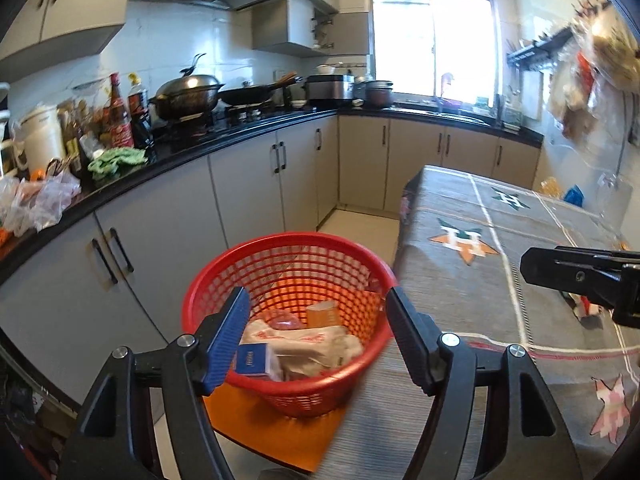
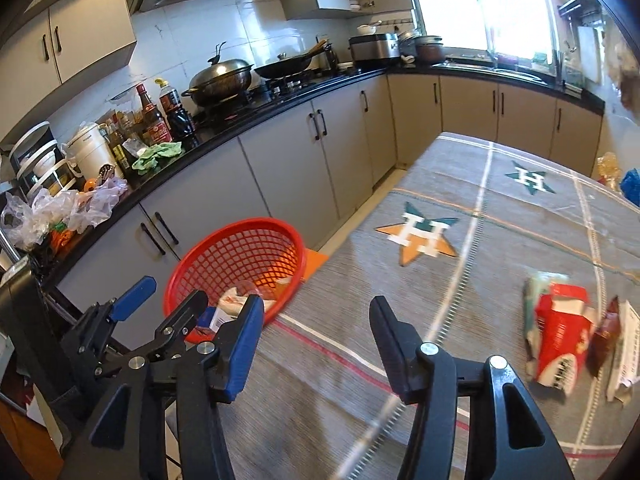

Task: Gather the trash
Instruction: 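Swing both open tools back toward the table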

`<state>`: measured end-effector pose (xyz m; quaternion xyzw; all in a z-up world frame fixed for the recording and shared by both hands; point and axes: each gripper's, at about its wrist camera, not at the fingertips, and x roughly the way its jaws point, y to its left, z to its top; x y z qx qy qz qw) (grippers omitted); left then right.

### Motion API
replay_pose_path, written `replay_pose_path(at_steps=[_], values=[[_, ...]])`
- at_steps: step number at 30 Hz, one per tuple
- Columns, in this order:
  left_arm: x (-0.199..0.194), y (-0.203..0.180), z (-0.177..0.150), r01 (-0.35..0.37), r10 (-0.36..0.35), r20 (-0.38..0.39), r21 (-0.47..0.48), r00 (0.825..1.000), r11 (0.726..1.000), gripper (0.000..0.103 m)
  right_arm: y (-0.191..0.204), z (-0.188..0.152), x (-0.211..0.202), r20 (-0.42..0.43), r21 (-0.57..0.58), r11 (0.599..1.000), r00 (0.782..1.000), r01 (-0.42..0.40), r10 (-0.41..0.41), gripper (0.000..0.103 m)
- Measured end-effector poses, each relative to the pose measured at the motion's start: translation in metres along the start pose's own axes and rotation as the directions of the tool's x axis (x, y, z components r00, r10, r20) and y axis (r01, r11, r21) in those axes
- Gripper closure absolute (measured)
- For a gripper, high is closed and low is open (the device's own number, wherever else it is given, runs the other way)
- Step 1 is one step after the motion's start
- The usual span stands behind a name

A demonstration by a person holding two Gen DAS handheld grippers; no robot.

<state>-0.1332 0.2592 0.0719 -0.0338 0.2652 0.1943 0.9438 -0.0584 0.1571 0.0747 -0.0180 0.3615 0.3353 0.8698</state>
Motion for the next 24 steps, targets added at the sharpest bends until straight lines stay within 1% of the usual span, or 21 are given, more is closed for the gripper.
replay_pose_path(at_steps=[7,14,24], values=[[-0.01,-0.038,0.001,0.031,-0.031,0.006,0.07,1.0,0.997,0.033,-0.029,-0.016,-0.024,0.024,0.043,0.999,0.999,0.032,-0.034,0.044],[-0.018,-0.078,-0.004,0.066,-0.067,0.0,0.14,0.998,0.988,0.033,-0.064,-0.033,-0.052,0.051,0.108,0.993,0.997,0.054,-0.059,0.044],[-0.027,-0.135,-0.011,0.122,-0.12,-0.02,0.247,0.993,0.961,0.032,-0.111,-0.051,-0.086,0.076,0.196,0.976,0.991,0.09,-0.107,0.044]])
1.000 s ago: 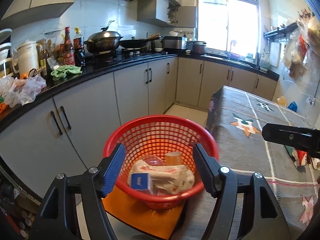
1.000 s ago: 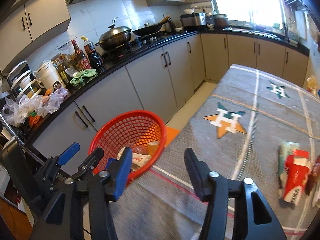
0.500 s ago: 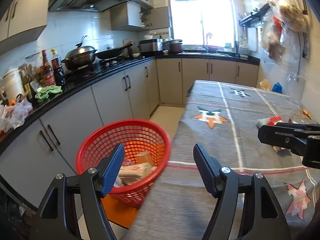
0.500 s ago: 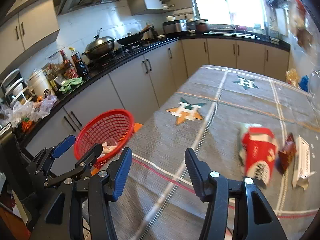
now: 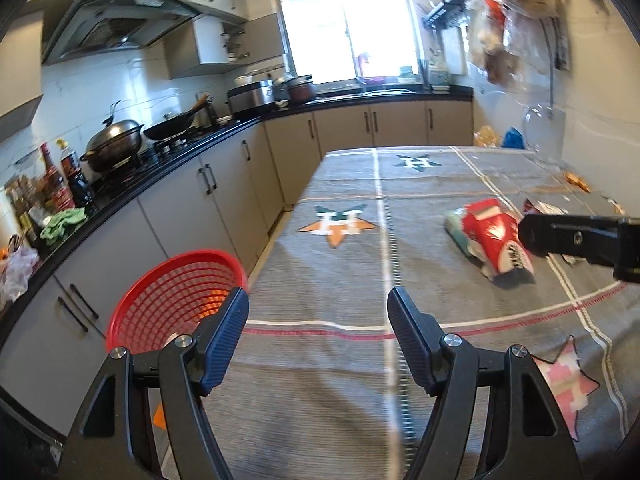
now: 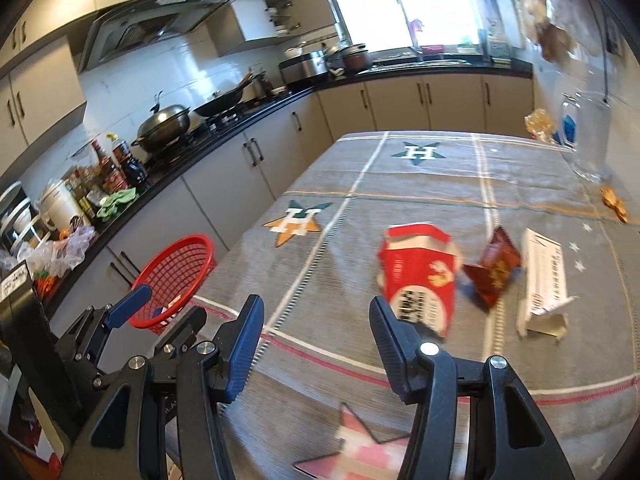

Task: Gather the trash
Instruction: 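Swing both open tools back toward the table, then close the left tool on the red-white carton while the right tool grasps the white medicine box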

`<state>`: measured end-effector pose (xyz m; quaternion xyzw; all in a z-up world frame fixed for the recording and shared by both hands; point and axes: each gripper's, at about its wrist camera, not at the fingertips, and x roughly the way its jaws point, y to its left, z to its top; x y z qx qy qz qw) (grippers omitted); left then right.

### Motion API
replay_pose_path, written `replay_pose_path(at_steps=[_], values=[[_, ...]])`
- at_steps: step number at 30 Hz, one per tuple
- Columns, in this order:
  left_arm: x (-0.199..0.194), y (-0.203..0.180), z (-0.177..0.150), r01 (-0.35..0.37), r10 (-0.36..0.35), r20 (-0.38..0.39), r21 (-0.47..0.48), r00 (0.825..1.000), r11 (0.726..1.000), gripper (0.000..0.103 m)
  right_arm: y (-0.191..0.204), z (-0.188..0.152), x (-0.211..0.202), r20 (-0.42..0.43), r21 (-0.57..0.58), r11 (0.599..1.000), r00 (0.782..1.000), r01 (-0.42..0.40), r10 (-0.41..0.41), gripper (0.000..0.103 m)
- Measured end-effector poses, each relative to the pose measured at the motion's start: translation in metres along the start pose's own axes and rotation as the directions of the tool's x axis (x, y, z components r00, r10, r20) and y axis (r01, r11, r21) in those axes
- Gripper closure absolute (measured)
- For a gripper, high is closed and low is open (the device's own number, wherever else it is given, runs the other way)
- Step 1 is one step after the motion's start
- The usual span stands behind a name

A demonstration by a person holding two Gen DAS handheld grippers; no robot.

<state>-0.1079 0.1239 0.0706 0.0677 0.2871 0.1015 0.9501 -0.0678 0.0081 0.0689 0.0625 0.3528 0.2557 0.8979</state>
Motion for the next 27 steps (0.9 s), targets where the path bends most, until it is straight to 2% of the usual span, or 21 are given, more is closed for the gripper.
replay_pose_path(at_steps=[8,15,18,22,26,27], values=[[0.0,-0.032,0.004,0.029,-0.028,-0.022,0.063,0.999,0.998,0.032,-0.046,0.0,-0.024,0.042,0.095,0.995,0.998,0.042,-0.047,0.044],[0.01,-0.045,0.011,0.118,-0.113,-0.091,0.044,0.989,0.992,0.032,-0.105,0.001,-0.044,0.079,0.226,0.97,0.991,0.084,-0.105,0.044],[0.019,-0.048,0.02,0.192,-0.191,-0.135,-0.006,0.972,0.981,0.032,-0.132,-0.001,-0.045,0.078,0.288,0.953,0.99,0.092,-0.119,0.044],[0.039,-0.06,0.039,0.307,-0.32,-0.204,-0.093,0.925,0.947,0.032,-0.16,-0.004,-0.045,0.091,0.349,0.933,0.988,0.087,-0.126,0.044],[0.058,-0.084,0.052,0.378,-0.397,-0.236,-0.124,0.887,0.918,0.032,-0.183,-0.009,-0.045,0.109,0.403,0.913,0.987,0.062,-0.115,0.044],[0.062,-0.09,0.055,0.385,-0.405,-0.24,-0.124,0.882,0.914,0.032,-0.188,-0.011,-0.045,0.114,0.412,0.909,0.987,0.055,-0.112,0.044]])
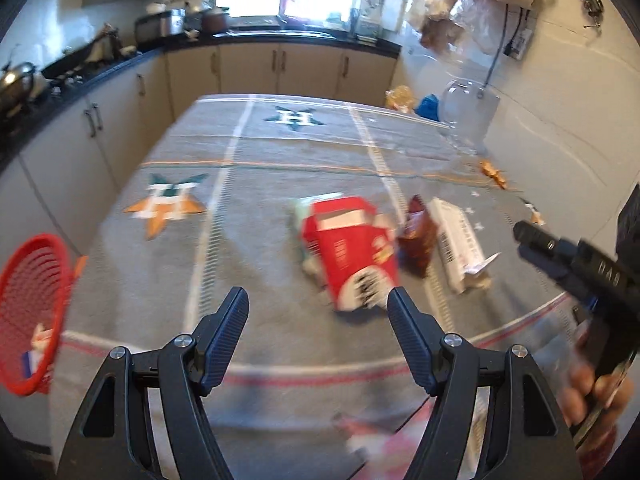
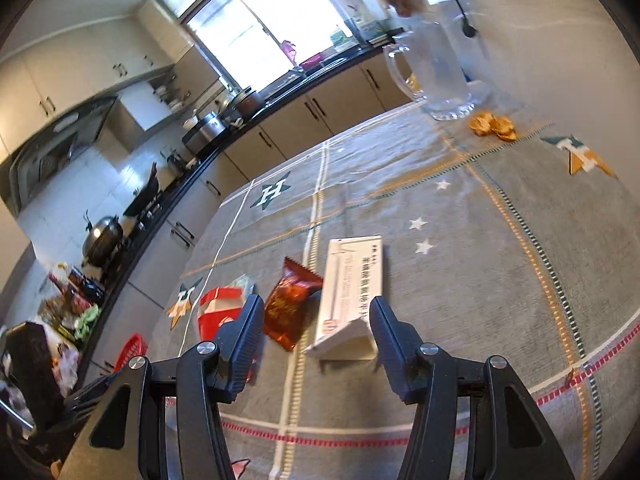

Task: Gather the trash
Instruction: 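Close the left tool on the red-white carton while the right tool grasps the white medicine box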

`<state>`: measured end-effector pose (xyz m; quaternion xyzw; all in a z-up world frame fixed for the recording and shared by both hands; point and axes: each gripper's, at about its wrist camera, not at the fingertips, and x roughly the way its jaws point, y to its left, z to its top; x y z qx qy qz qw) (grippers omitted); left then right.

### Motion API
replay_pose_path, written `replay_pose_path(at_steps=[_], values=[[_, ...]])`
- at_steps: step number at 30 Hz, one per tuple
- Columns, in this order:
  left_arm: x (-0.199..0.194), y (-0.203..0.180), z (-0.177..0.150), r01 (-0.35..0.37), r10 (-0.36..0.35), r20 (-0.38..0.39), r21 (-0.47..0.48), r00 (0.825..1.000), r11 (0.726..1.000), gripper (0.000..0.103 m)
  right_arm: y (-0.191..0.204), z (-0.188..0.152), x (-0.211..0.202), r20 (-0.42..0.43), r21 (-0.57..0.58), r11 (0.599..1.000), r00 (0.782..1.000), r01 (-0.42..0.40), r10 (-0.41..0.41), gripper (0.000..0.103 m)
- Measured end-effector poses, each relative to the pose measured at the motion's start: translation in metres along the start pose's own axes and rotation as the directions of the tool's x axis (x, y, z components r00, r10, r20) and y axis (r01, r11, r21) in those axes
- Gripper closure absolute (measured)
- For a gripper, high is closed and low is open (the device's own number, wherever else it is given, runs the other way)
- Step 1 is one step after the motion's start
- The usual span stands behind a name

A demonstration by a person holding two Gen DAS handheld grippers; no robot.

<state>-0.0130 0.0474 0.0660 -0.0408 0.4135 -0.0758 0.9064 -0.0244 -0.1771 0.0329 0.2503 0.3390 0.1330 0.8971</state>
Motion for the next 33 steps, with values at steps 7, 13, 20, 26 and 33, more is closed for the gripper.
replay_pose_path(at_steps=[7,13,20,26,33], values=[[0.05,-0.038,0.014,-0.045,0.05,-0.074,0.074,0.996,0.996,0.032,-0.025,0.002,0.007,-0.014,0.078,0.997,1.0,-0.026,0.027,0.044],[0.07,-0.049,0.014,-0.13,0.139,-0.063,0.118,0.988,0.984,0.042,-0.022,0.002,0.007,-0.013,0.058,0.998,1.0,-0.019,0.02,0.044],[0.047,-0.037,0.011,-0.084,0.084,0.011,0.089,0.996,0.992,0.07,-0.024,0.001,0.016,-0.047,0.069,0.998,0.999,0.017,-0.013,0.044],[0.029,-0.023,0.002,-0.053,0.049,0.048,0.07,0.998,0.996,0.071,-0.024,-0.002,0.035,-0.112,0.069,0.997,0.993,0.042,-0.034,0.044],[0.0,-0.014,-0.013,-0.059,0.049,0.122,0.072,0.991,0.996,0.071,-0.007,-0.01,0.045,-0.113,-0.052,0.995,0.989,0.091,-0.096,0.062]])
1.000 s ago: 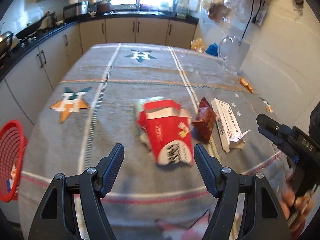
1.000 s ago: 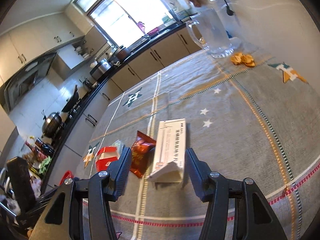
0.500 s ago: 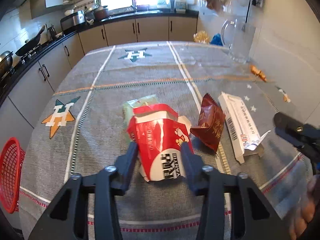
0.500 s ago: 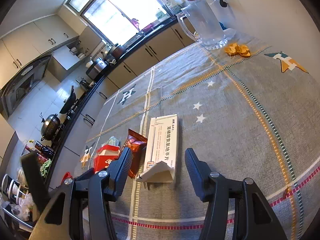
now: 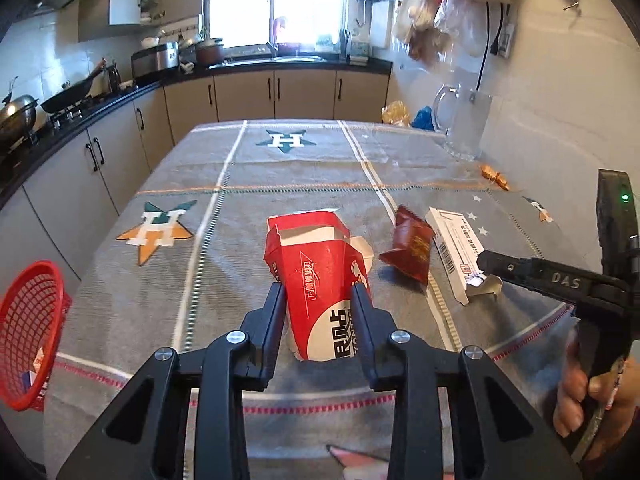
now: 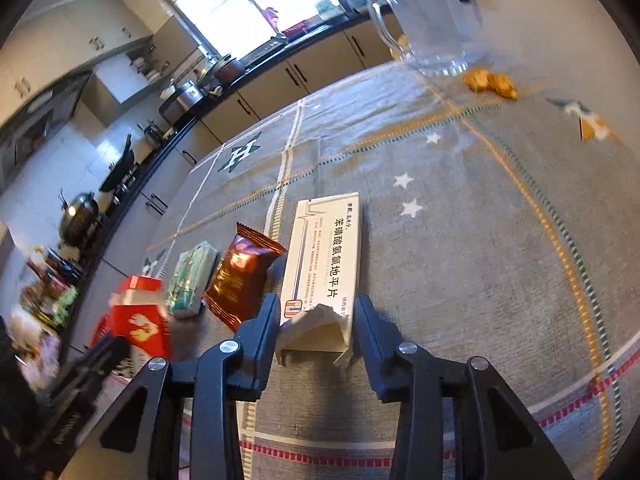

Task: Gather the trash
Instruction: 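Close the left tool on the red-white carton while the right tool grasps the white medicine box, then carry the red-white carton with the left tool while the right tool carries the medicine box to the basket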

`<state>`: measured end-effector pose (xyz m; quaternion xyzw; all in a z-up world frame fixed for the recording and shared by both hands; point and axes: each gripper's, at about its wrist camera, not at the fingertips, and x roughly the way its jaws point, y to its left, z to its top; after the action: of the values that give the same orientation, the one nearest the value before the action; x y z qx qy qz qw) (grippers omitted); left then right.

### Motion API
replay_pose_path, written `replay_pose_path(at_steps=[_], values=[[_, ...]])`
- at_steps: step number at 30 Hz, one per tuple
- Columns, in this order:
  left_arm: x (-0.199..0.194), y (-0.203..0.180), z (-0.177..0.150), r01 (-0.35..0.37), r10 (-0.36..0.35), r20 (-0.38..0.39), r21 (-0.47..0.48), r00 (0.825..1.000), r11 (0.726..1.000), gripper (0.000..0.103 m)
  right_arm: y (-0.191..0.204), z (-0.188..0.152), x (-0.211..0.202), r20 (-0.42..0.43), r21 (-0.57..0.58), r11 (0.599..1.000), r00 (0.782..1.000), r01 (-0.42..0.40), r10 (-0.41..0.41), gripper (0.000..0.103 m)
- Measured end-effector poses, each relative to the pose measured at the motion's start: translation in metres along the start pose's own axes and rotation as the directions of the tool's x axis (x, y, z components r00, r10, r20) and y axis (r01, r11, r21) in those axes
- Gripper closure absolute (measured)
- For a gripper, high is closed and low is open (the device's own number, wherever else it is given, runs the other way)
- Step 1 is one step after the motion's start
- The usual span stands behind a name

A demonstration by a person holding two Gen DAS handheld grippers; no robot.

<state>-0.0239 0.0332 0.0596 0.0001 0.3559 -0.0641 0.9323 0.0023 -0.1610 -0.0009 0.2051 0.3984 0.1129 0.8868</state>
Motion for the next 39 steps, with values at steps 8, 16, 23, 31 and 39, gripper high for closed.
replay_pose_path(at_steps=[8,16,23,31,39], values=[[-0.011,0.004,-0.007,-0.002,0.002,0.021,0.001,1.0,1.0,0.071,0.006,-0.004,-0.004,0.042,-0.075,0.995,0.997,0.062,-0.059,0.098],[-0.012,0.003,-0.011,-0.004,0.004,0.023,0.007,1.0,1.0,0.071,0.009,-0.007,-0.01,0.056,-0.087,0.996,0.998,0.033,-0.029,0.099],[-0.019,0.005,-0.012,-0.015,0.015,0.034,0.008,0.999,1.0,0.071,0.015,-0.007,-0.017,0.082,-0.099,0.995,0.997,0.0,0.008,0.1],[-0.026,0.006,-0.017,-0.017,0.016,0.035,0.013,0.999,1.0,0.071,0.024,-0.015,-0.029,0.066,-0.144,0.987,0.994,-0.072,0.082,0.1],[-0.03,0.002,-0.02,-0.003,0.002,0.035,0.02,0.999,1.0,0.071,0.0,-0.018,-0.05,0.044,-0.032,0.999,0.999,0.006,-0.005,0.097]])
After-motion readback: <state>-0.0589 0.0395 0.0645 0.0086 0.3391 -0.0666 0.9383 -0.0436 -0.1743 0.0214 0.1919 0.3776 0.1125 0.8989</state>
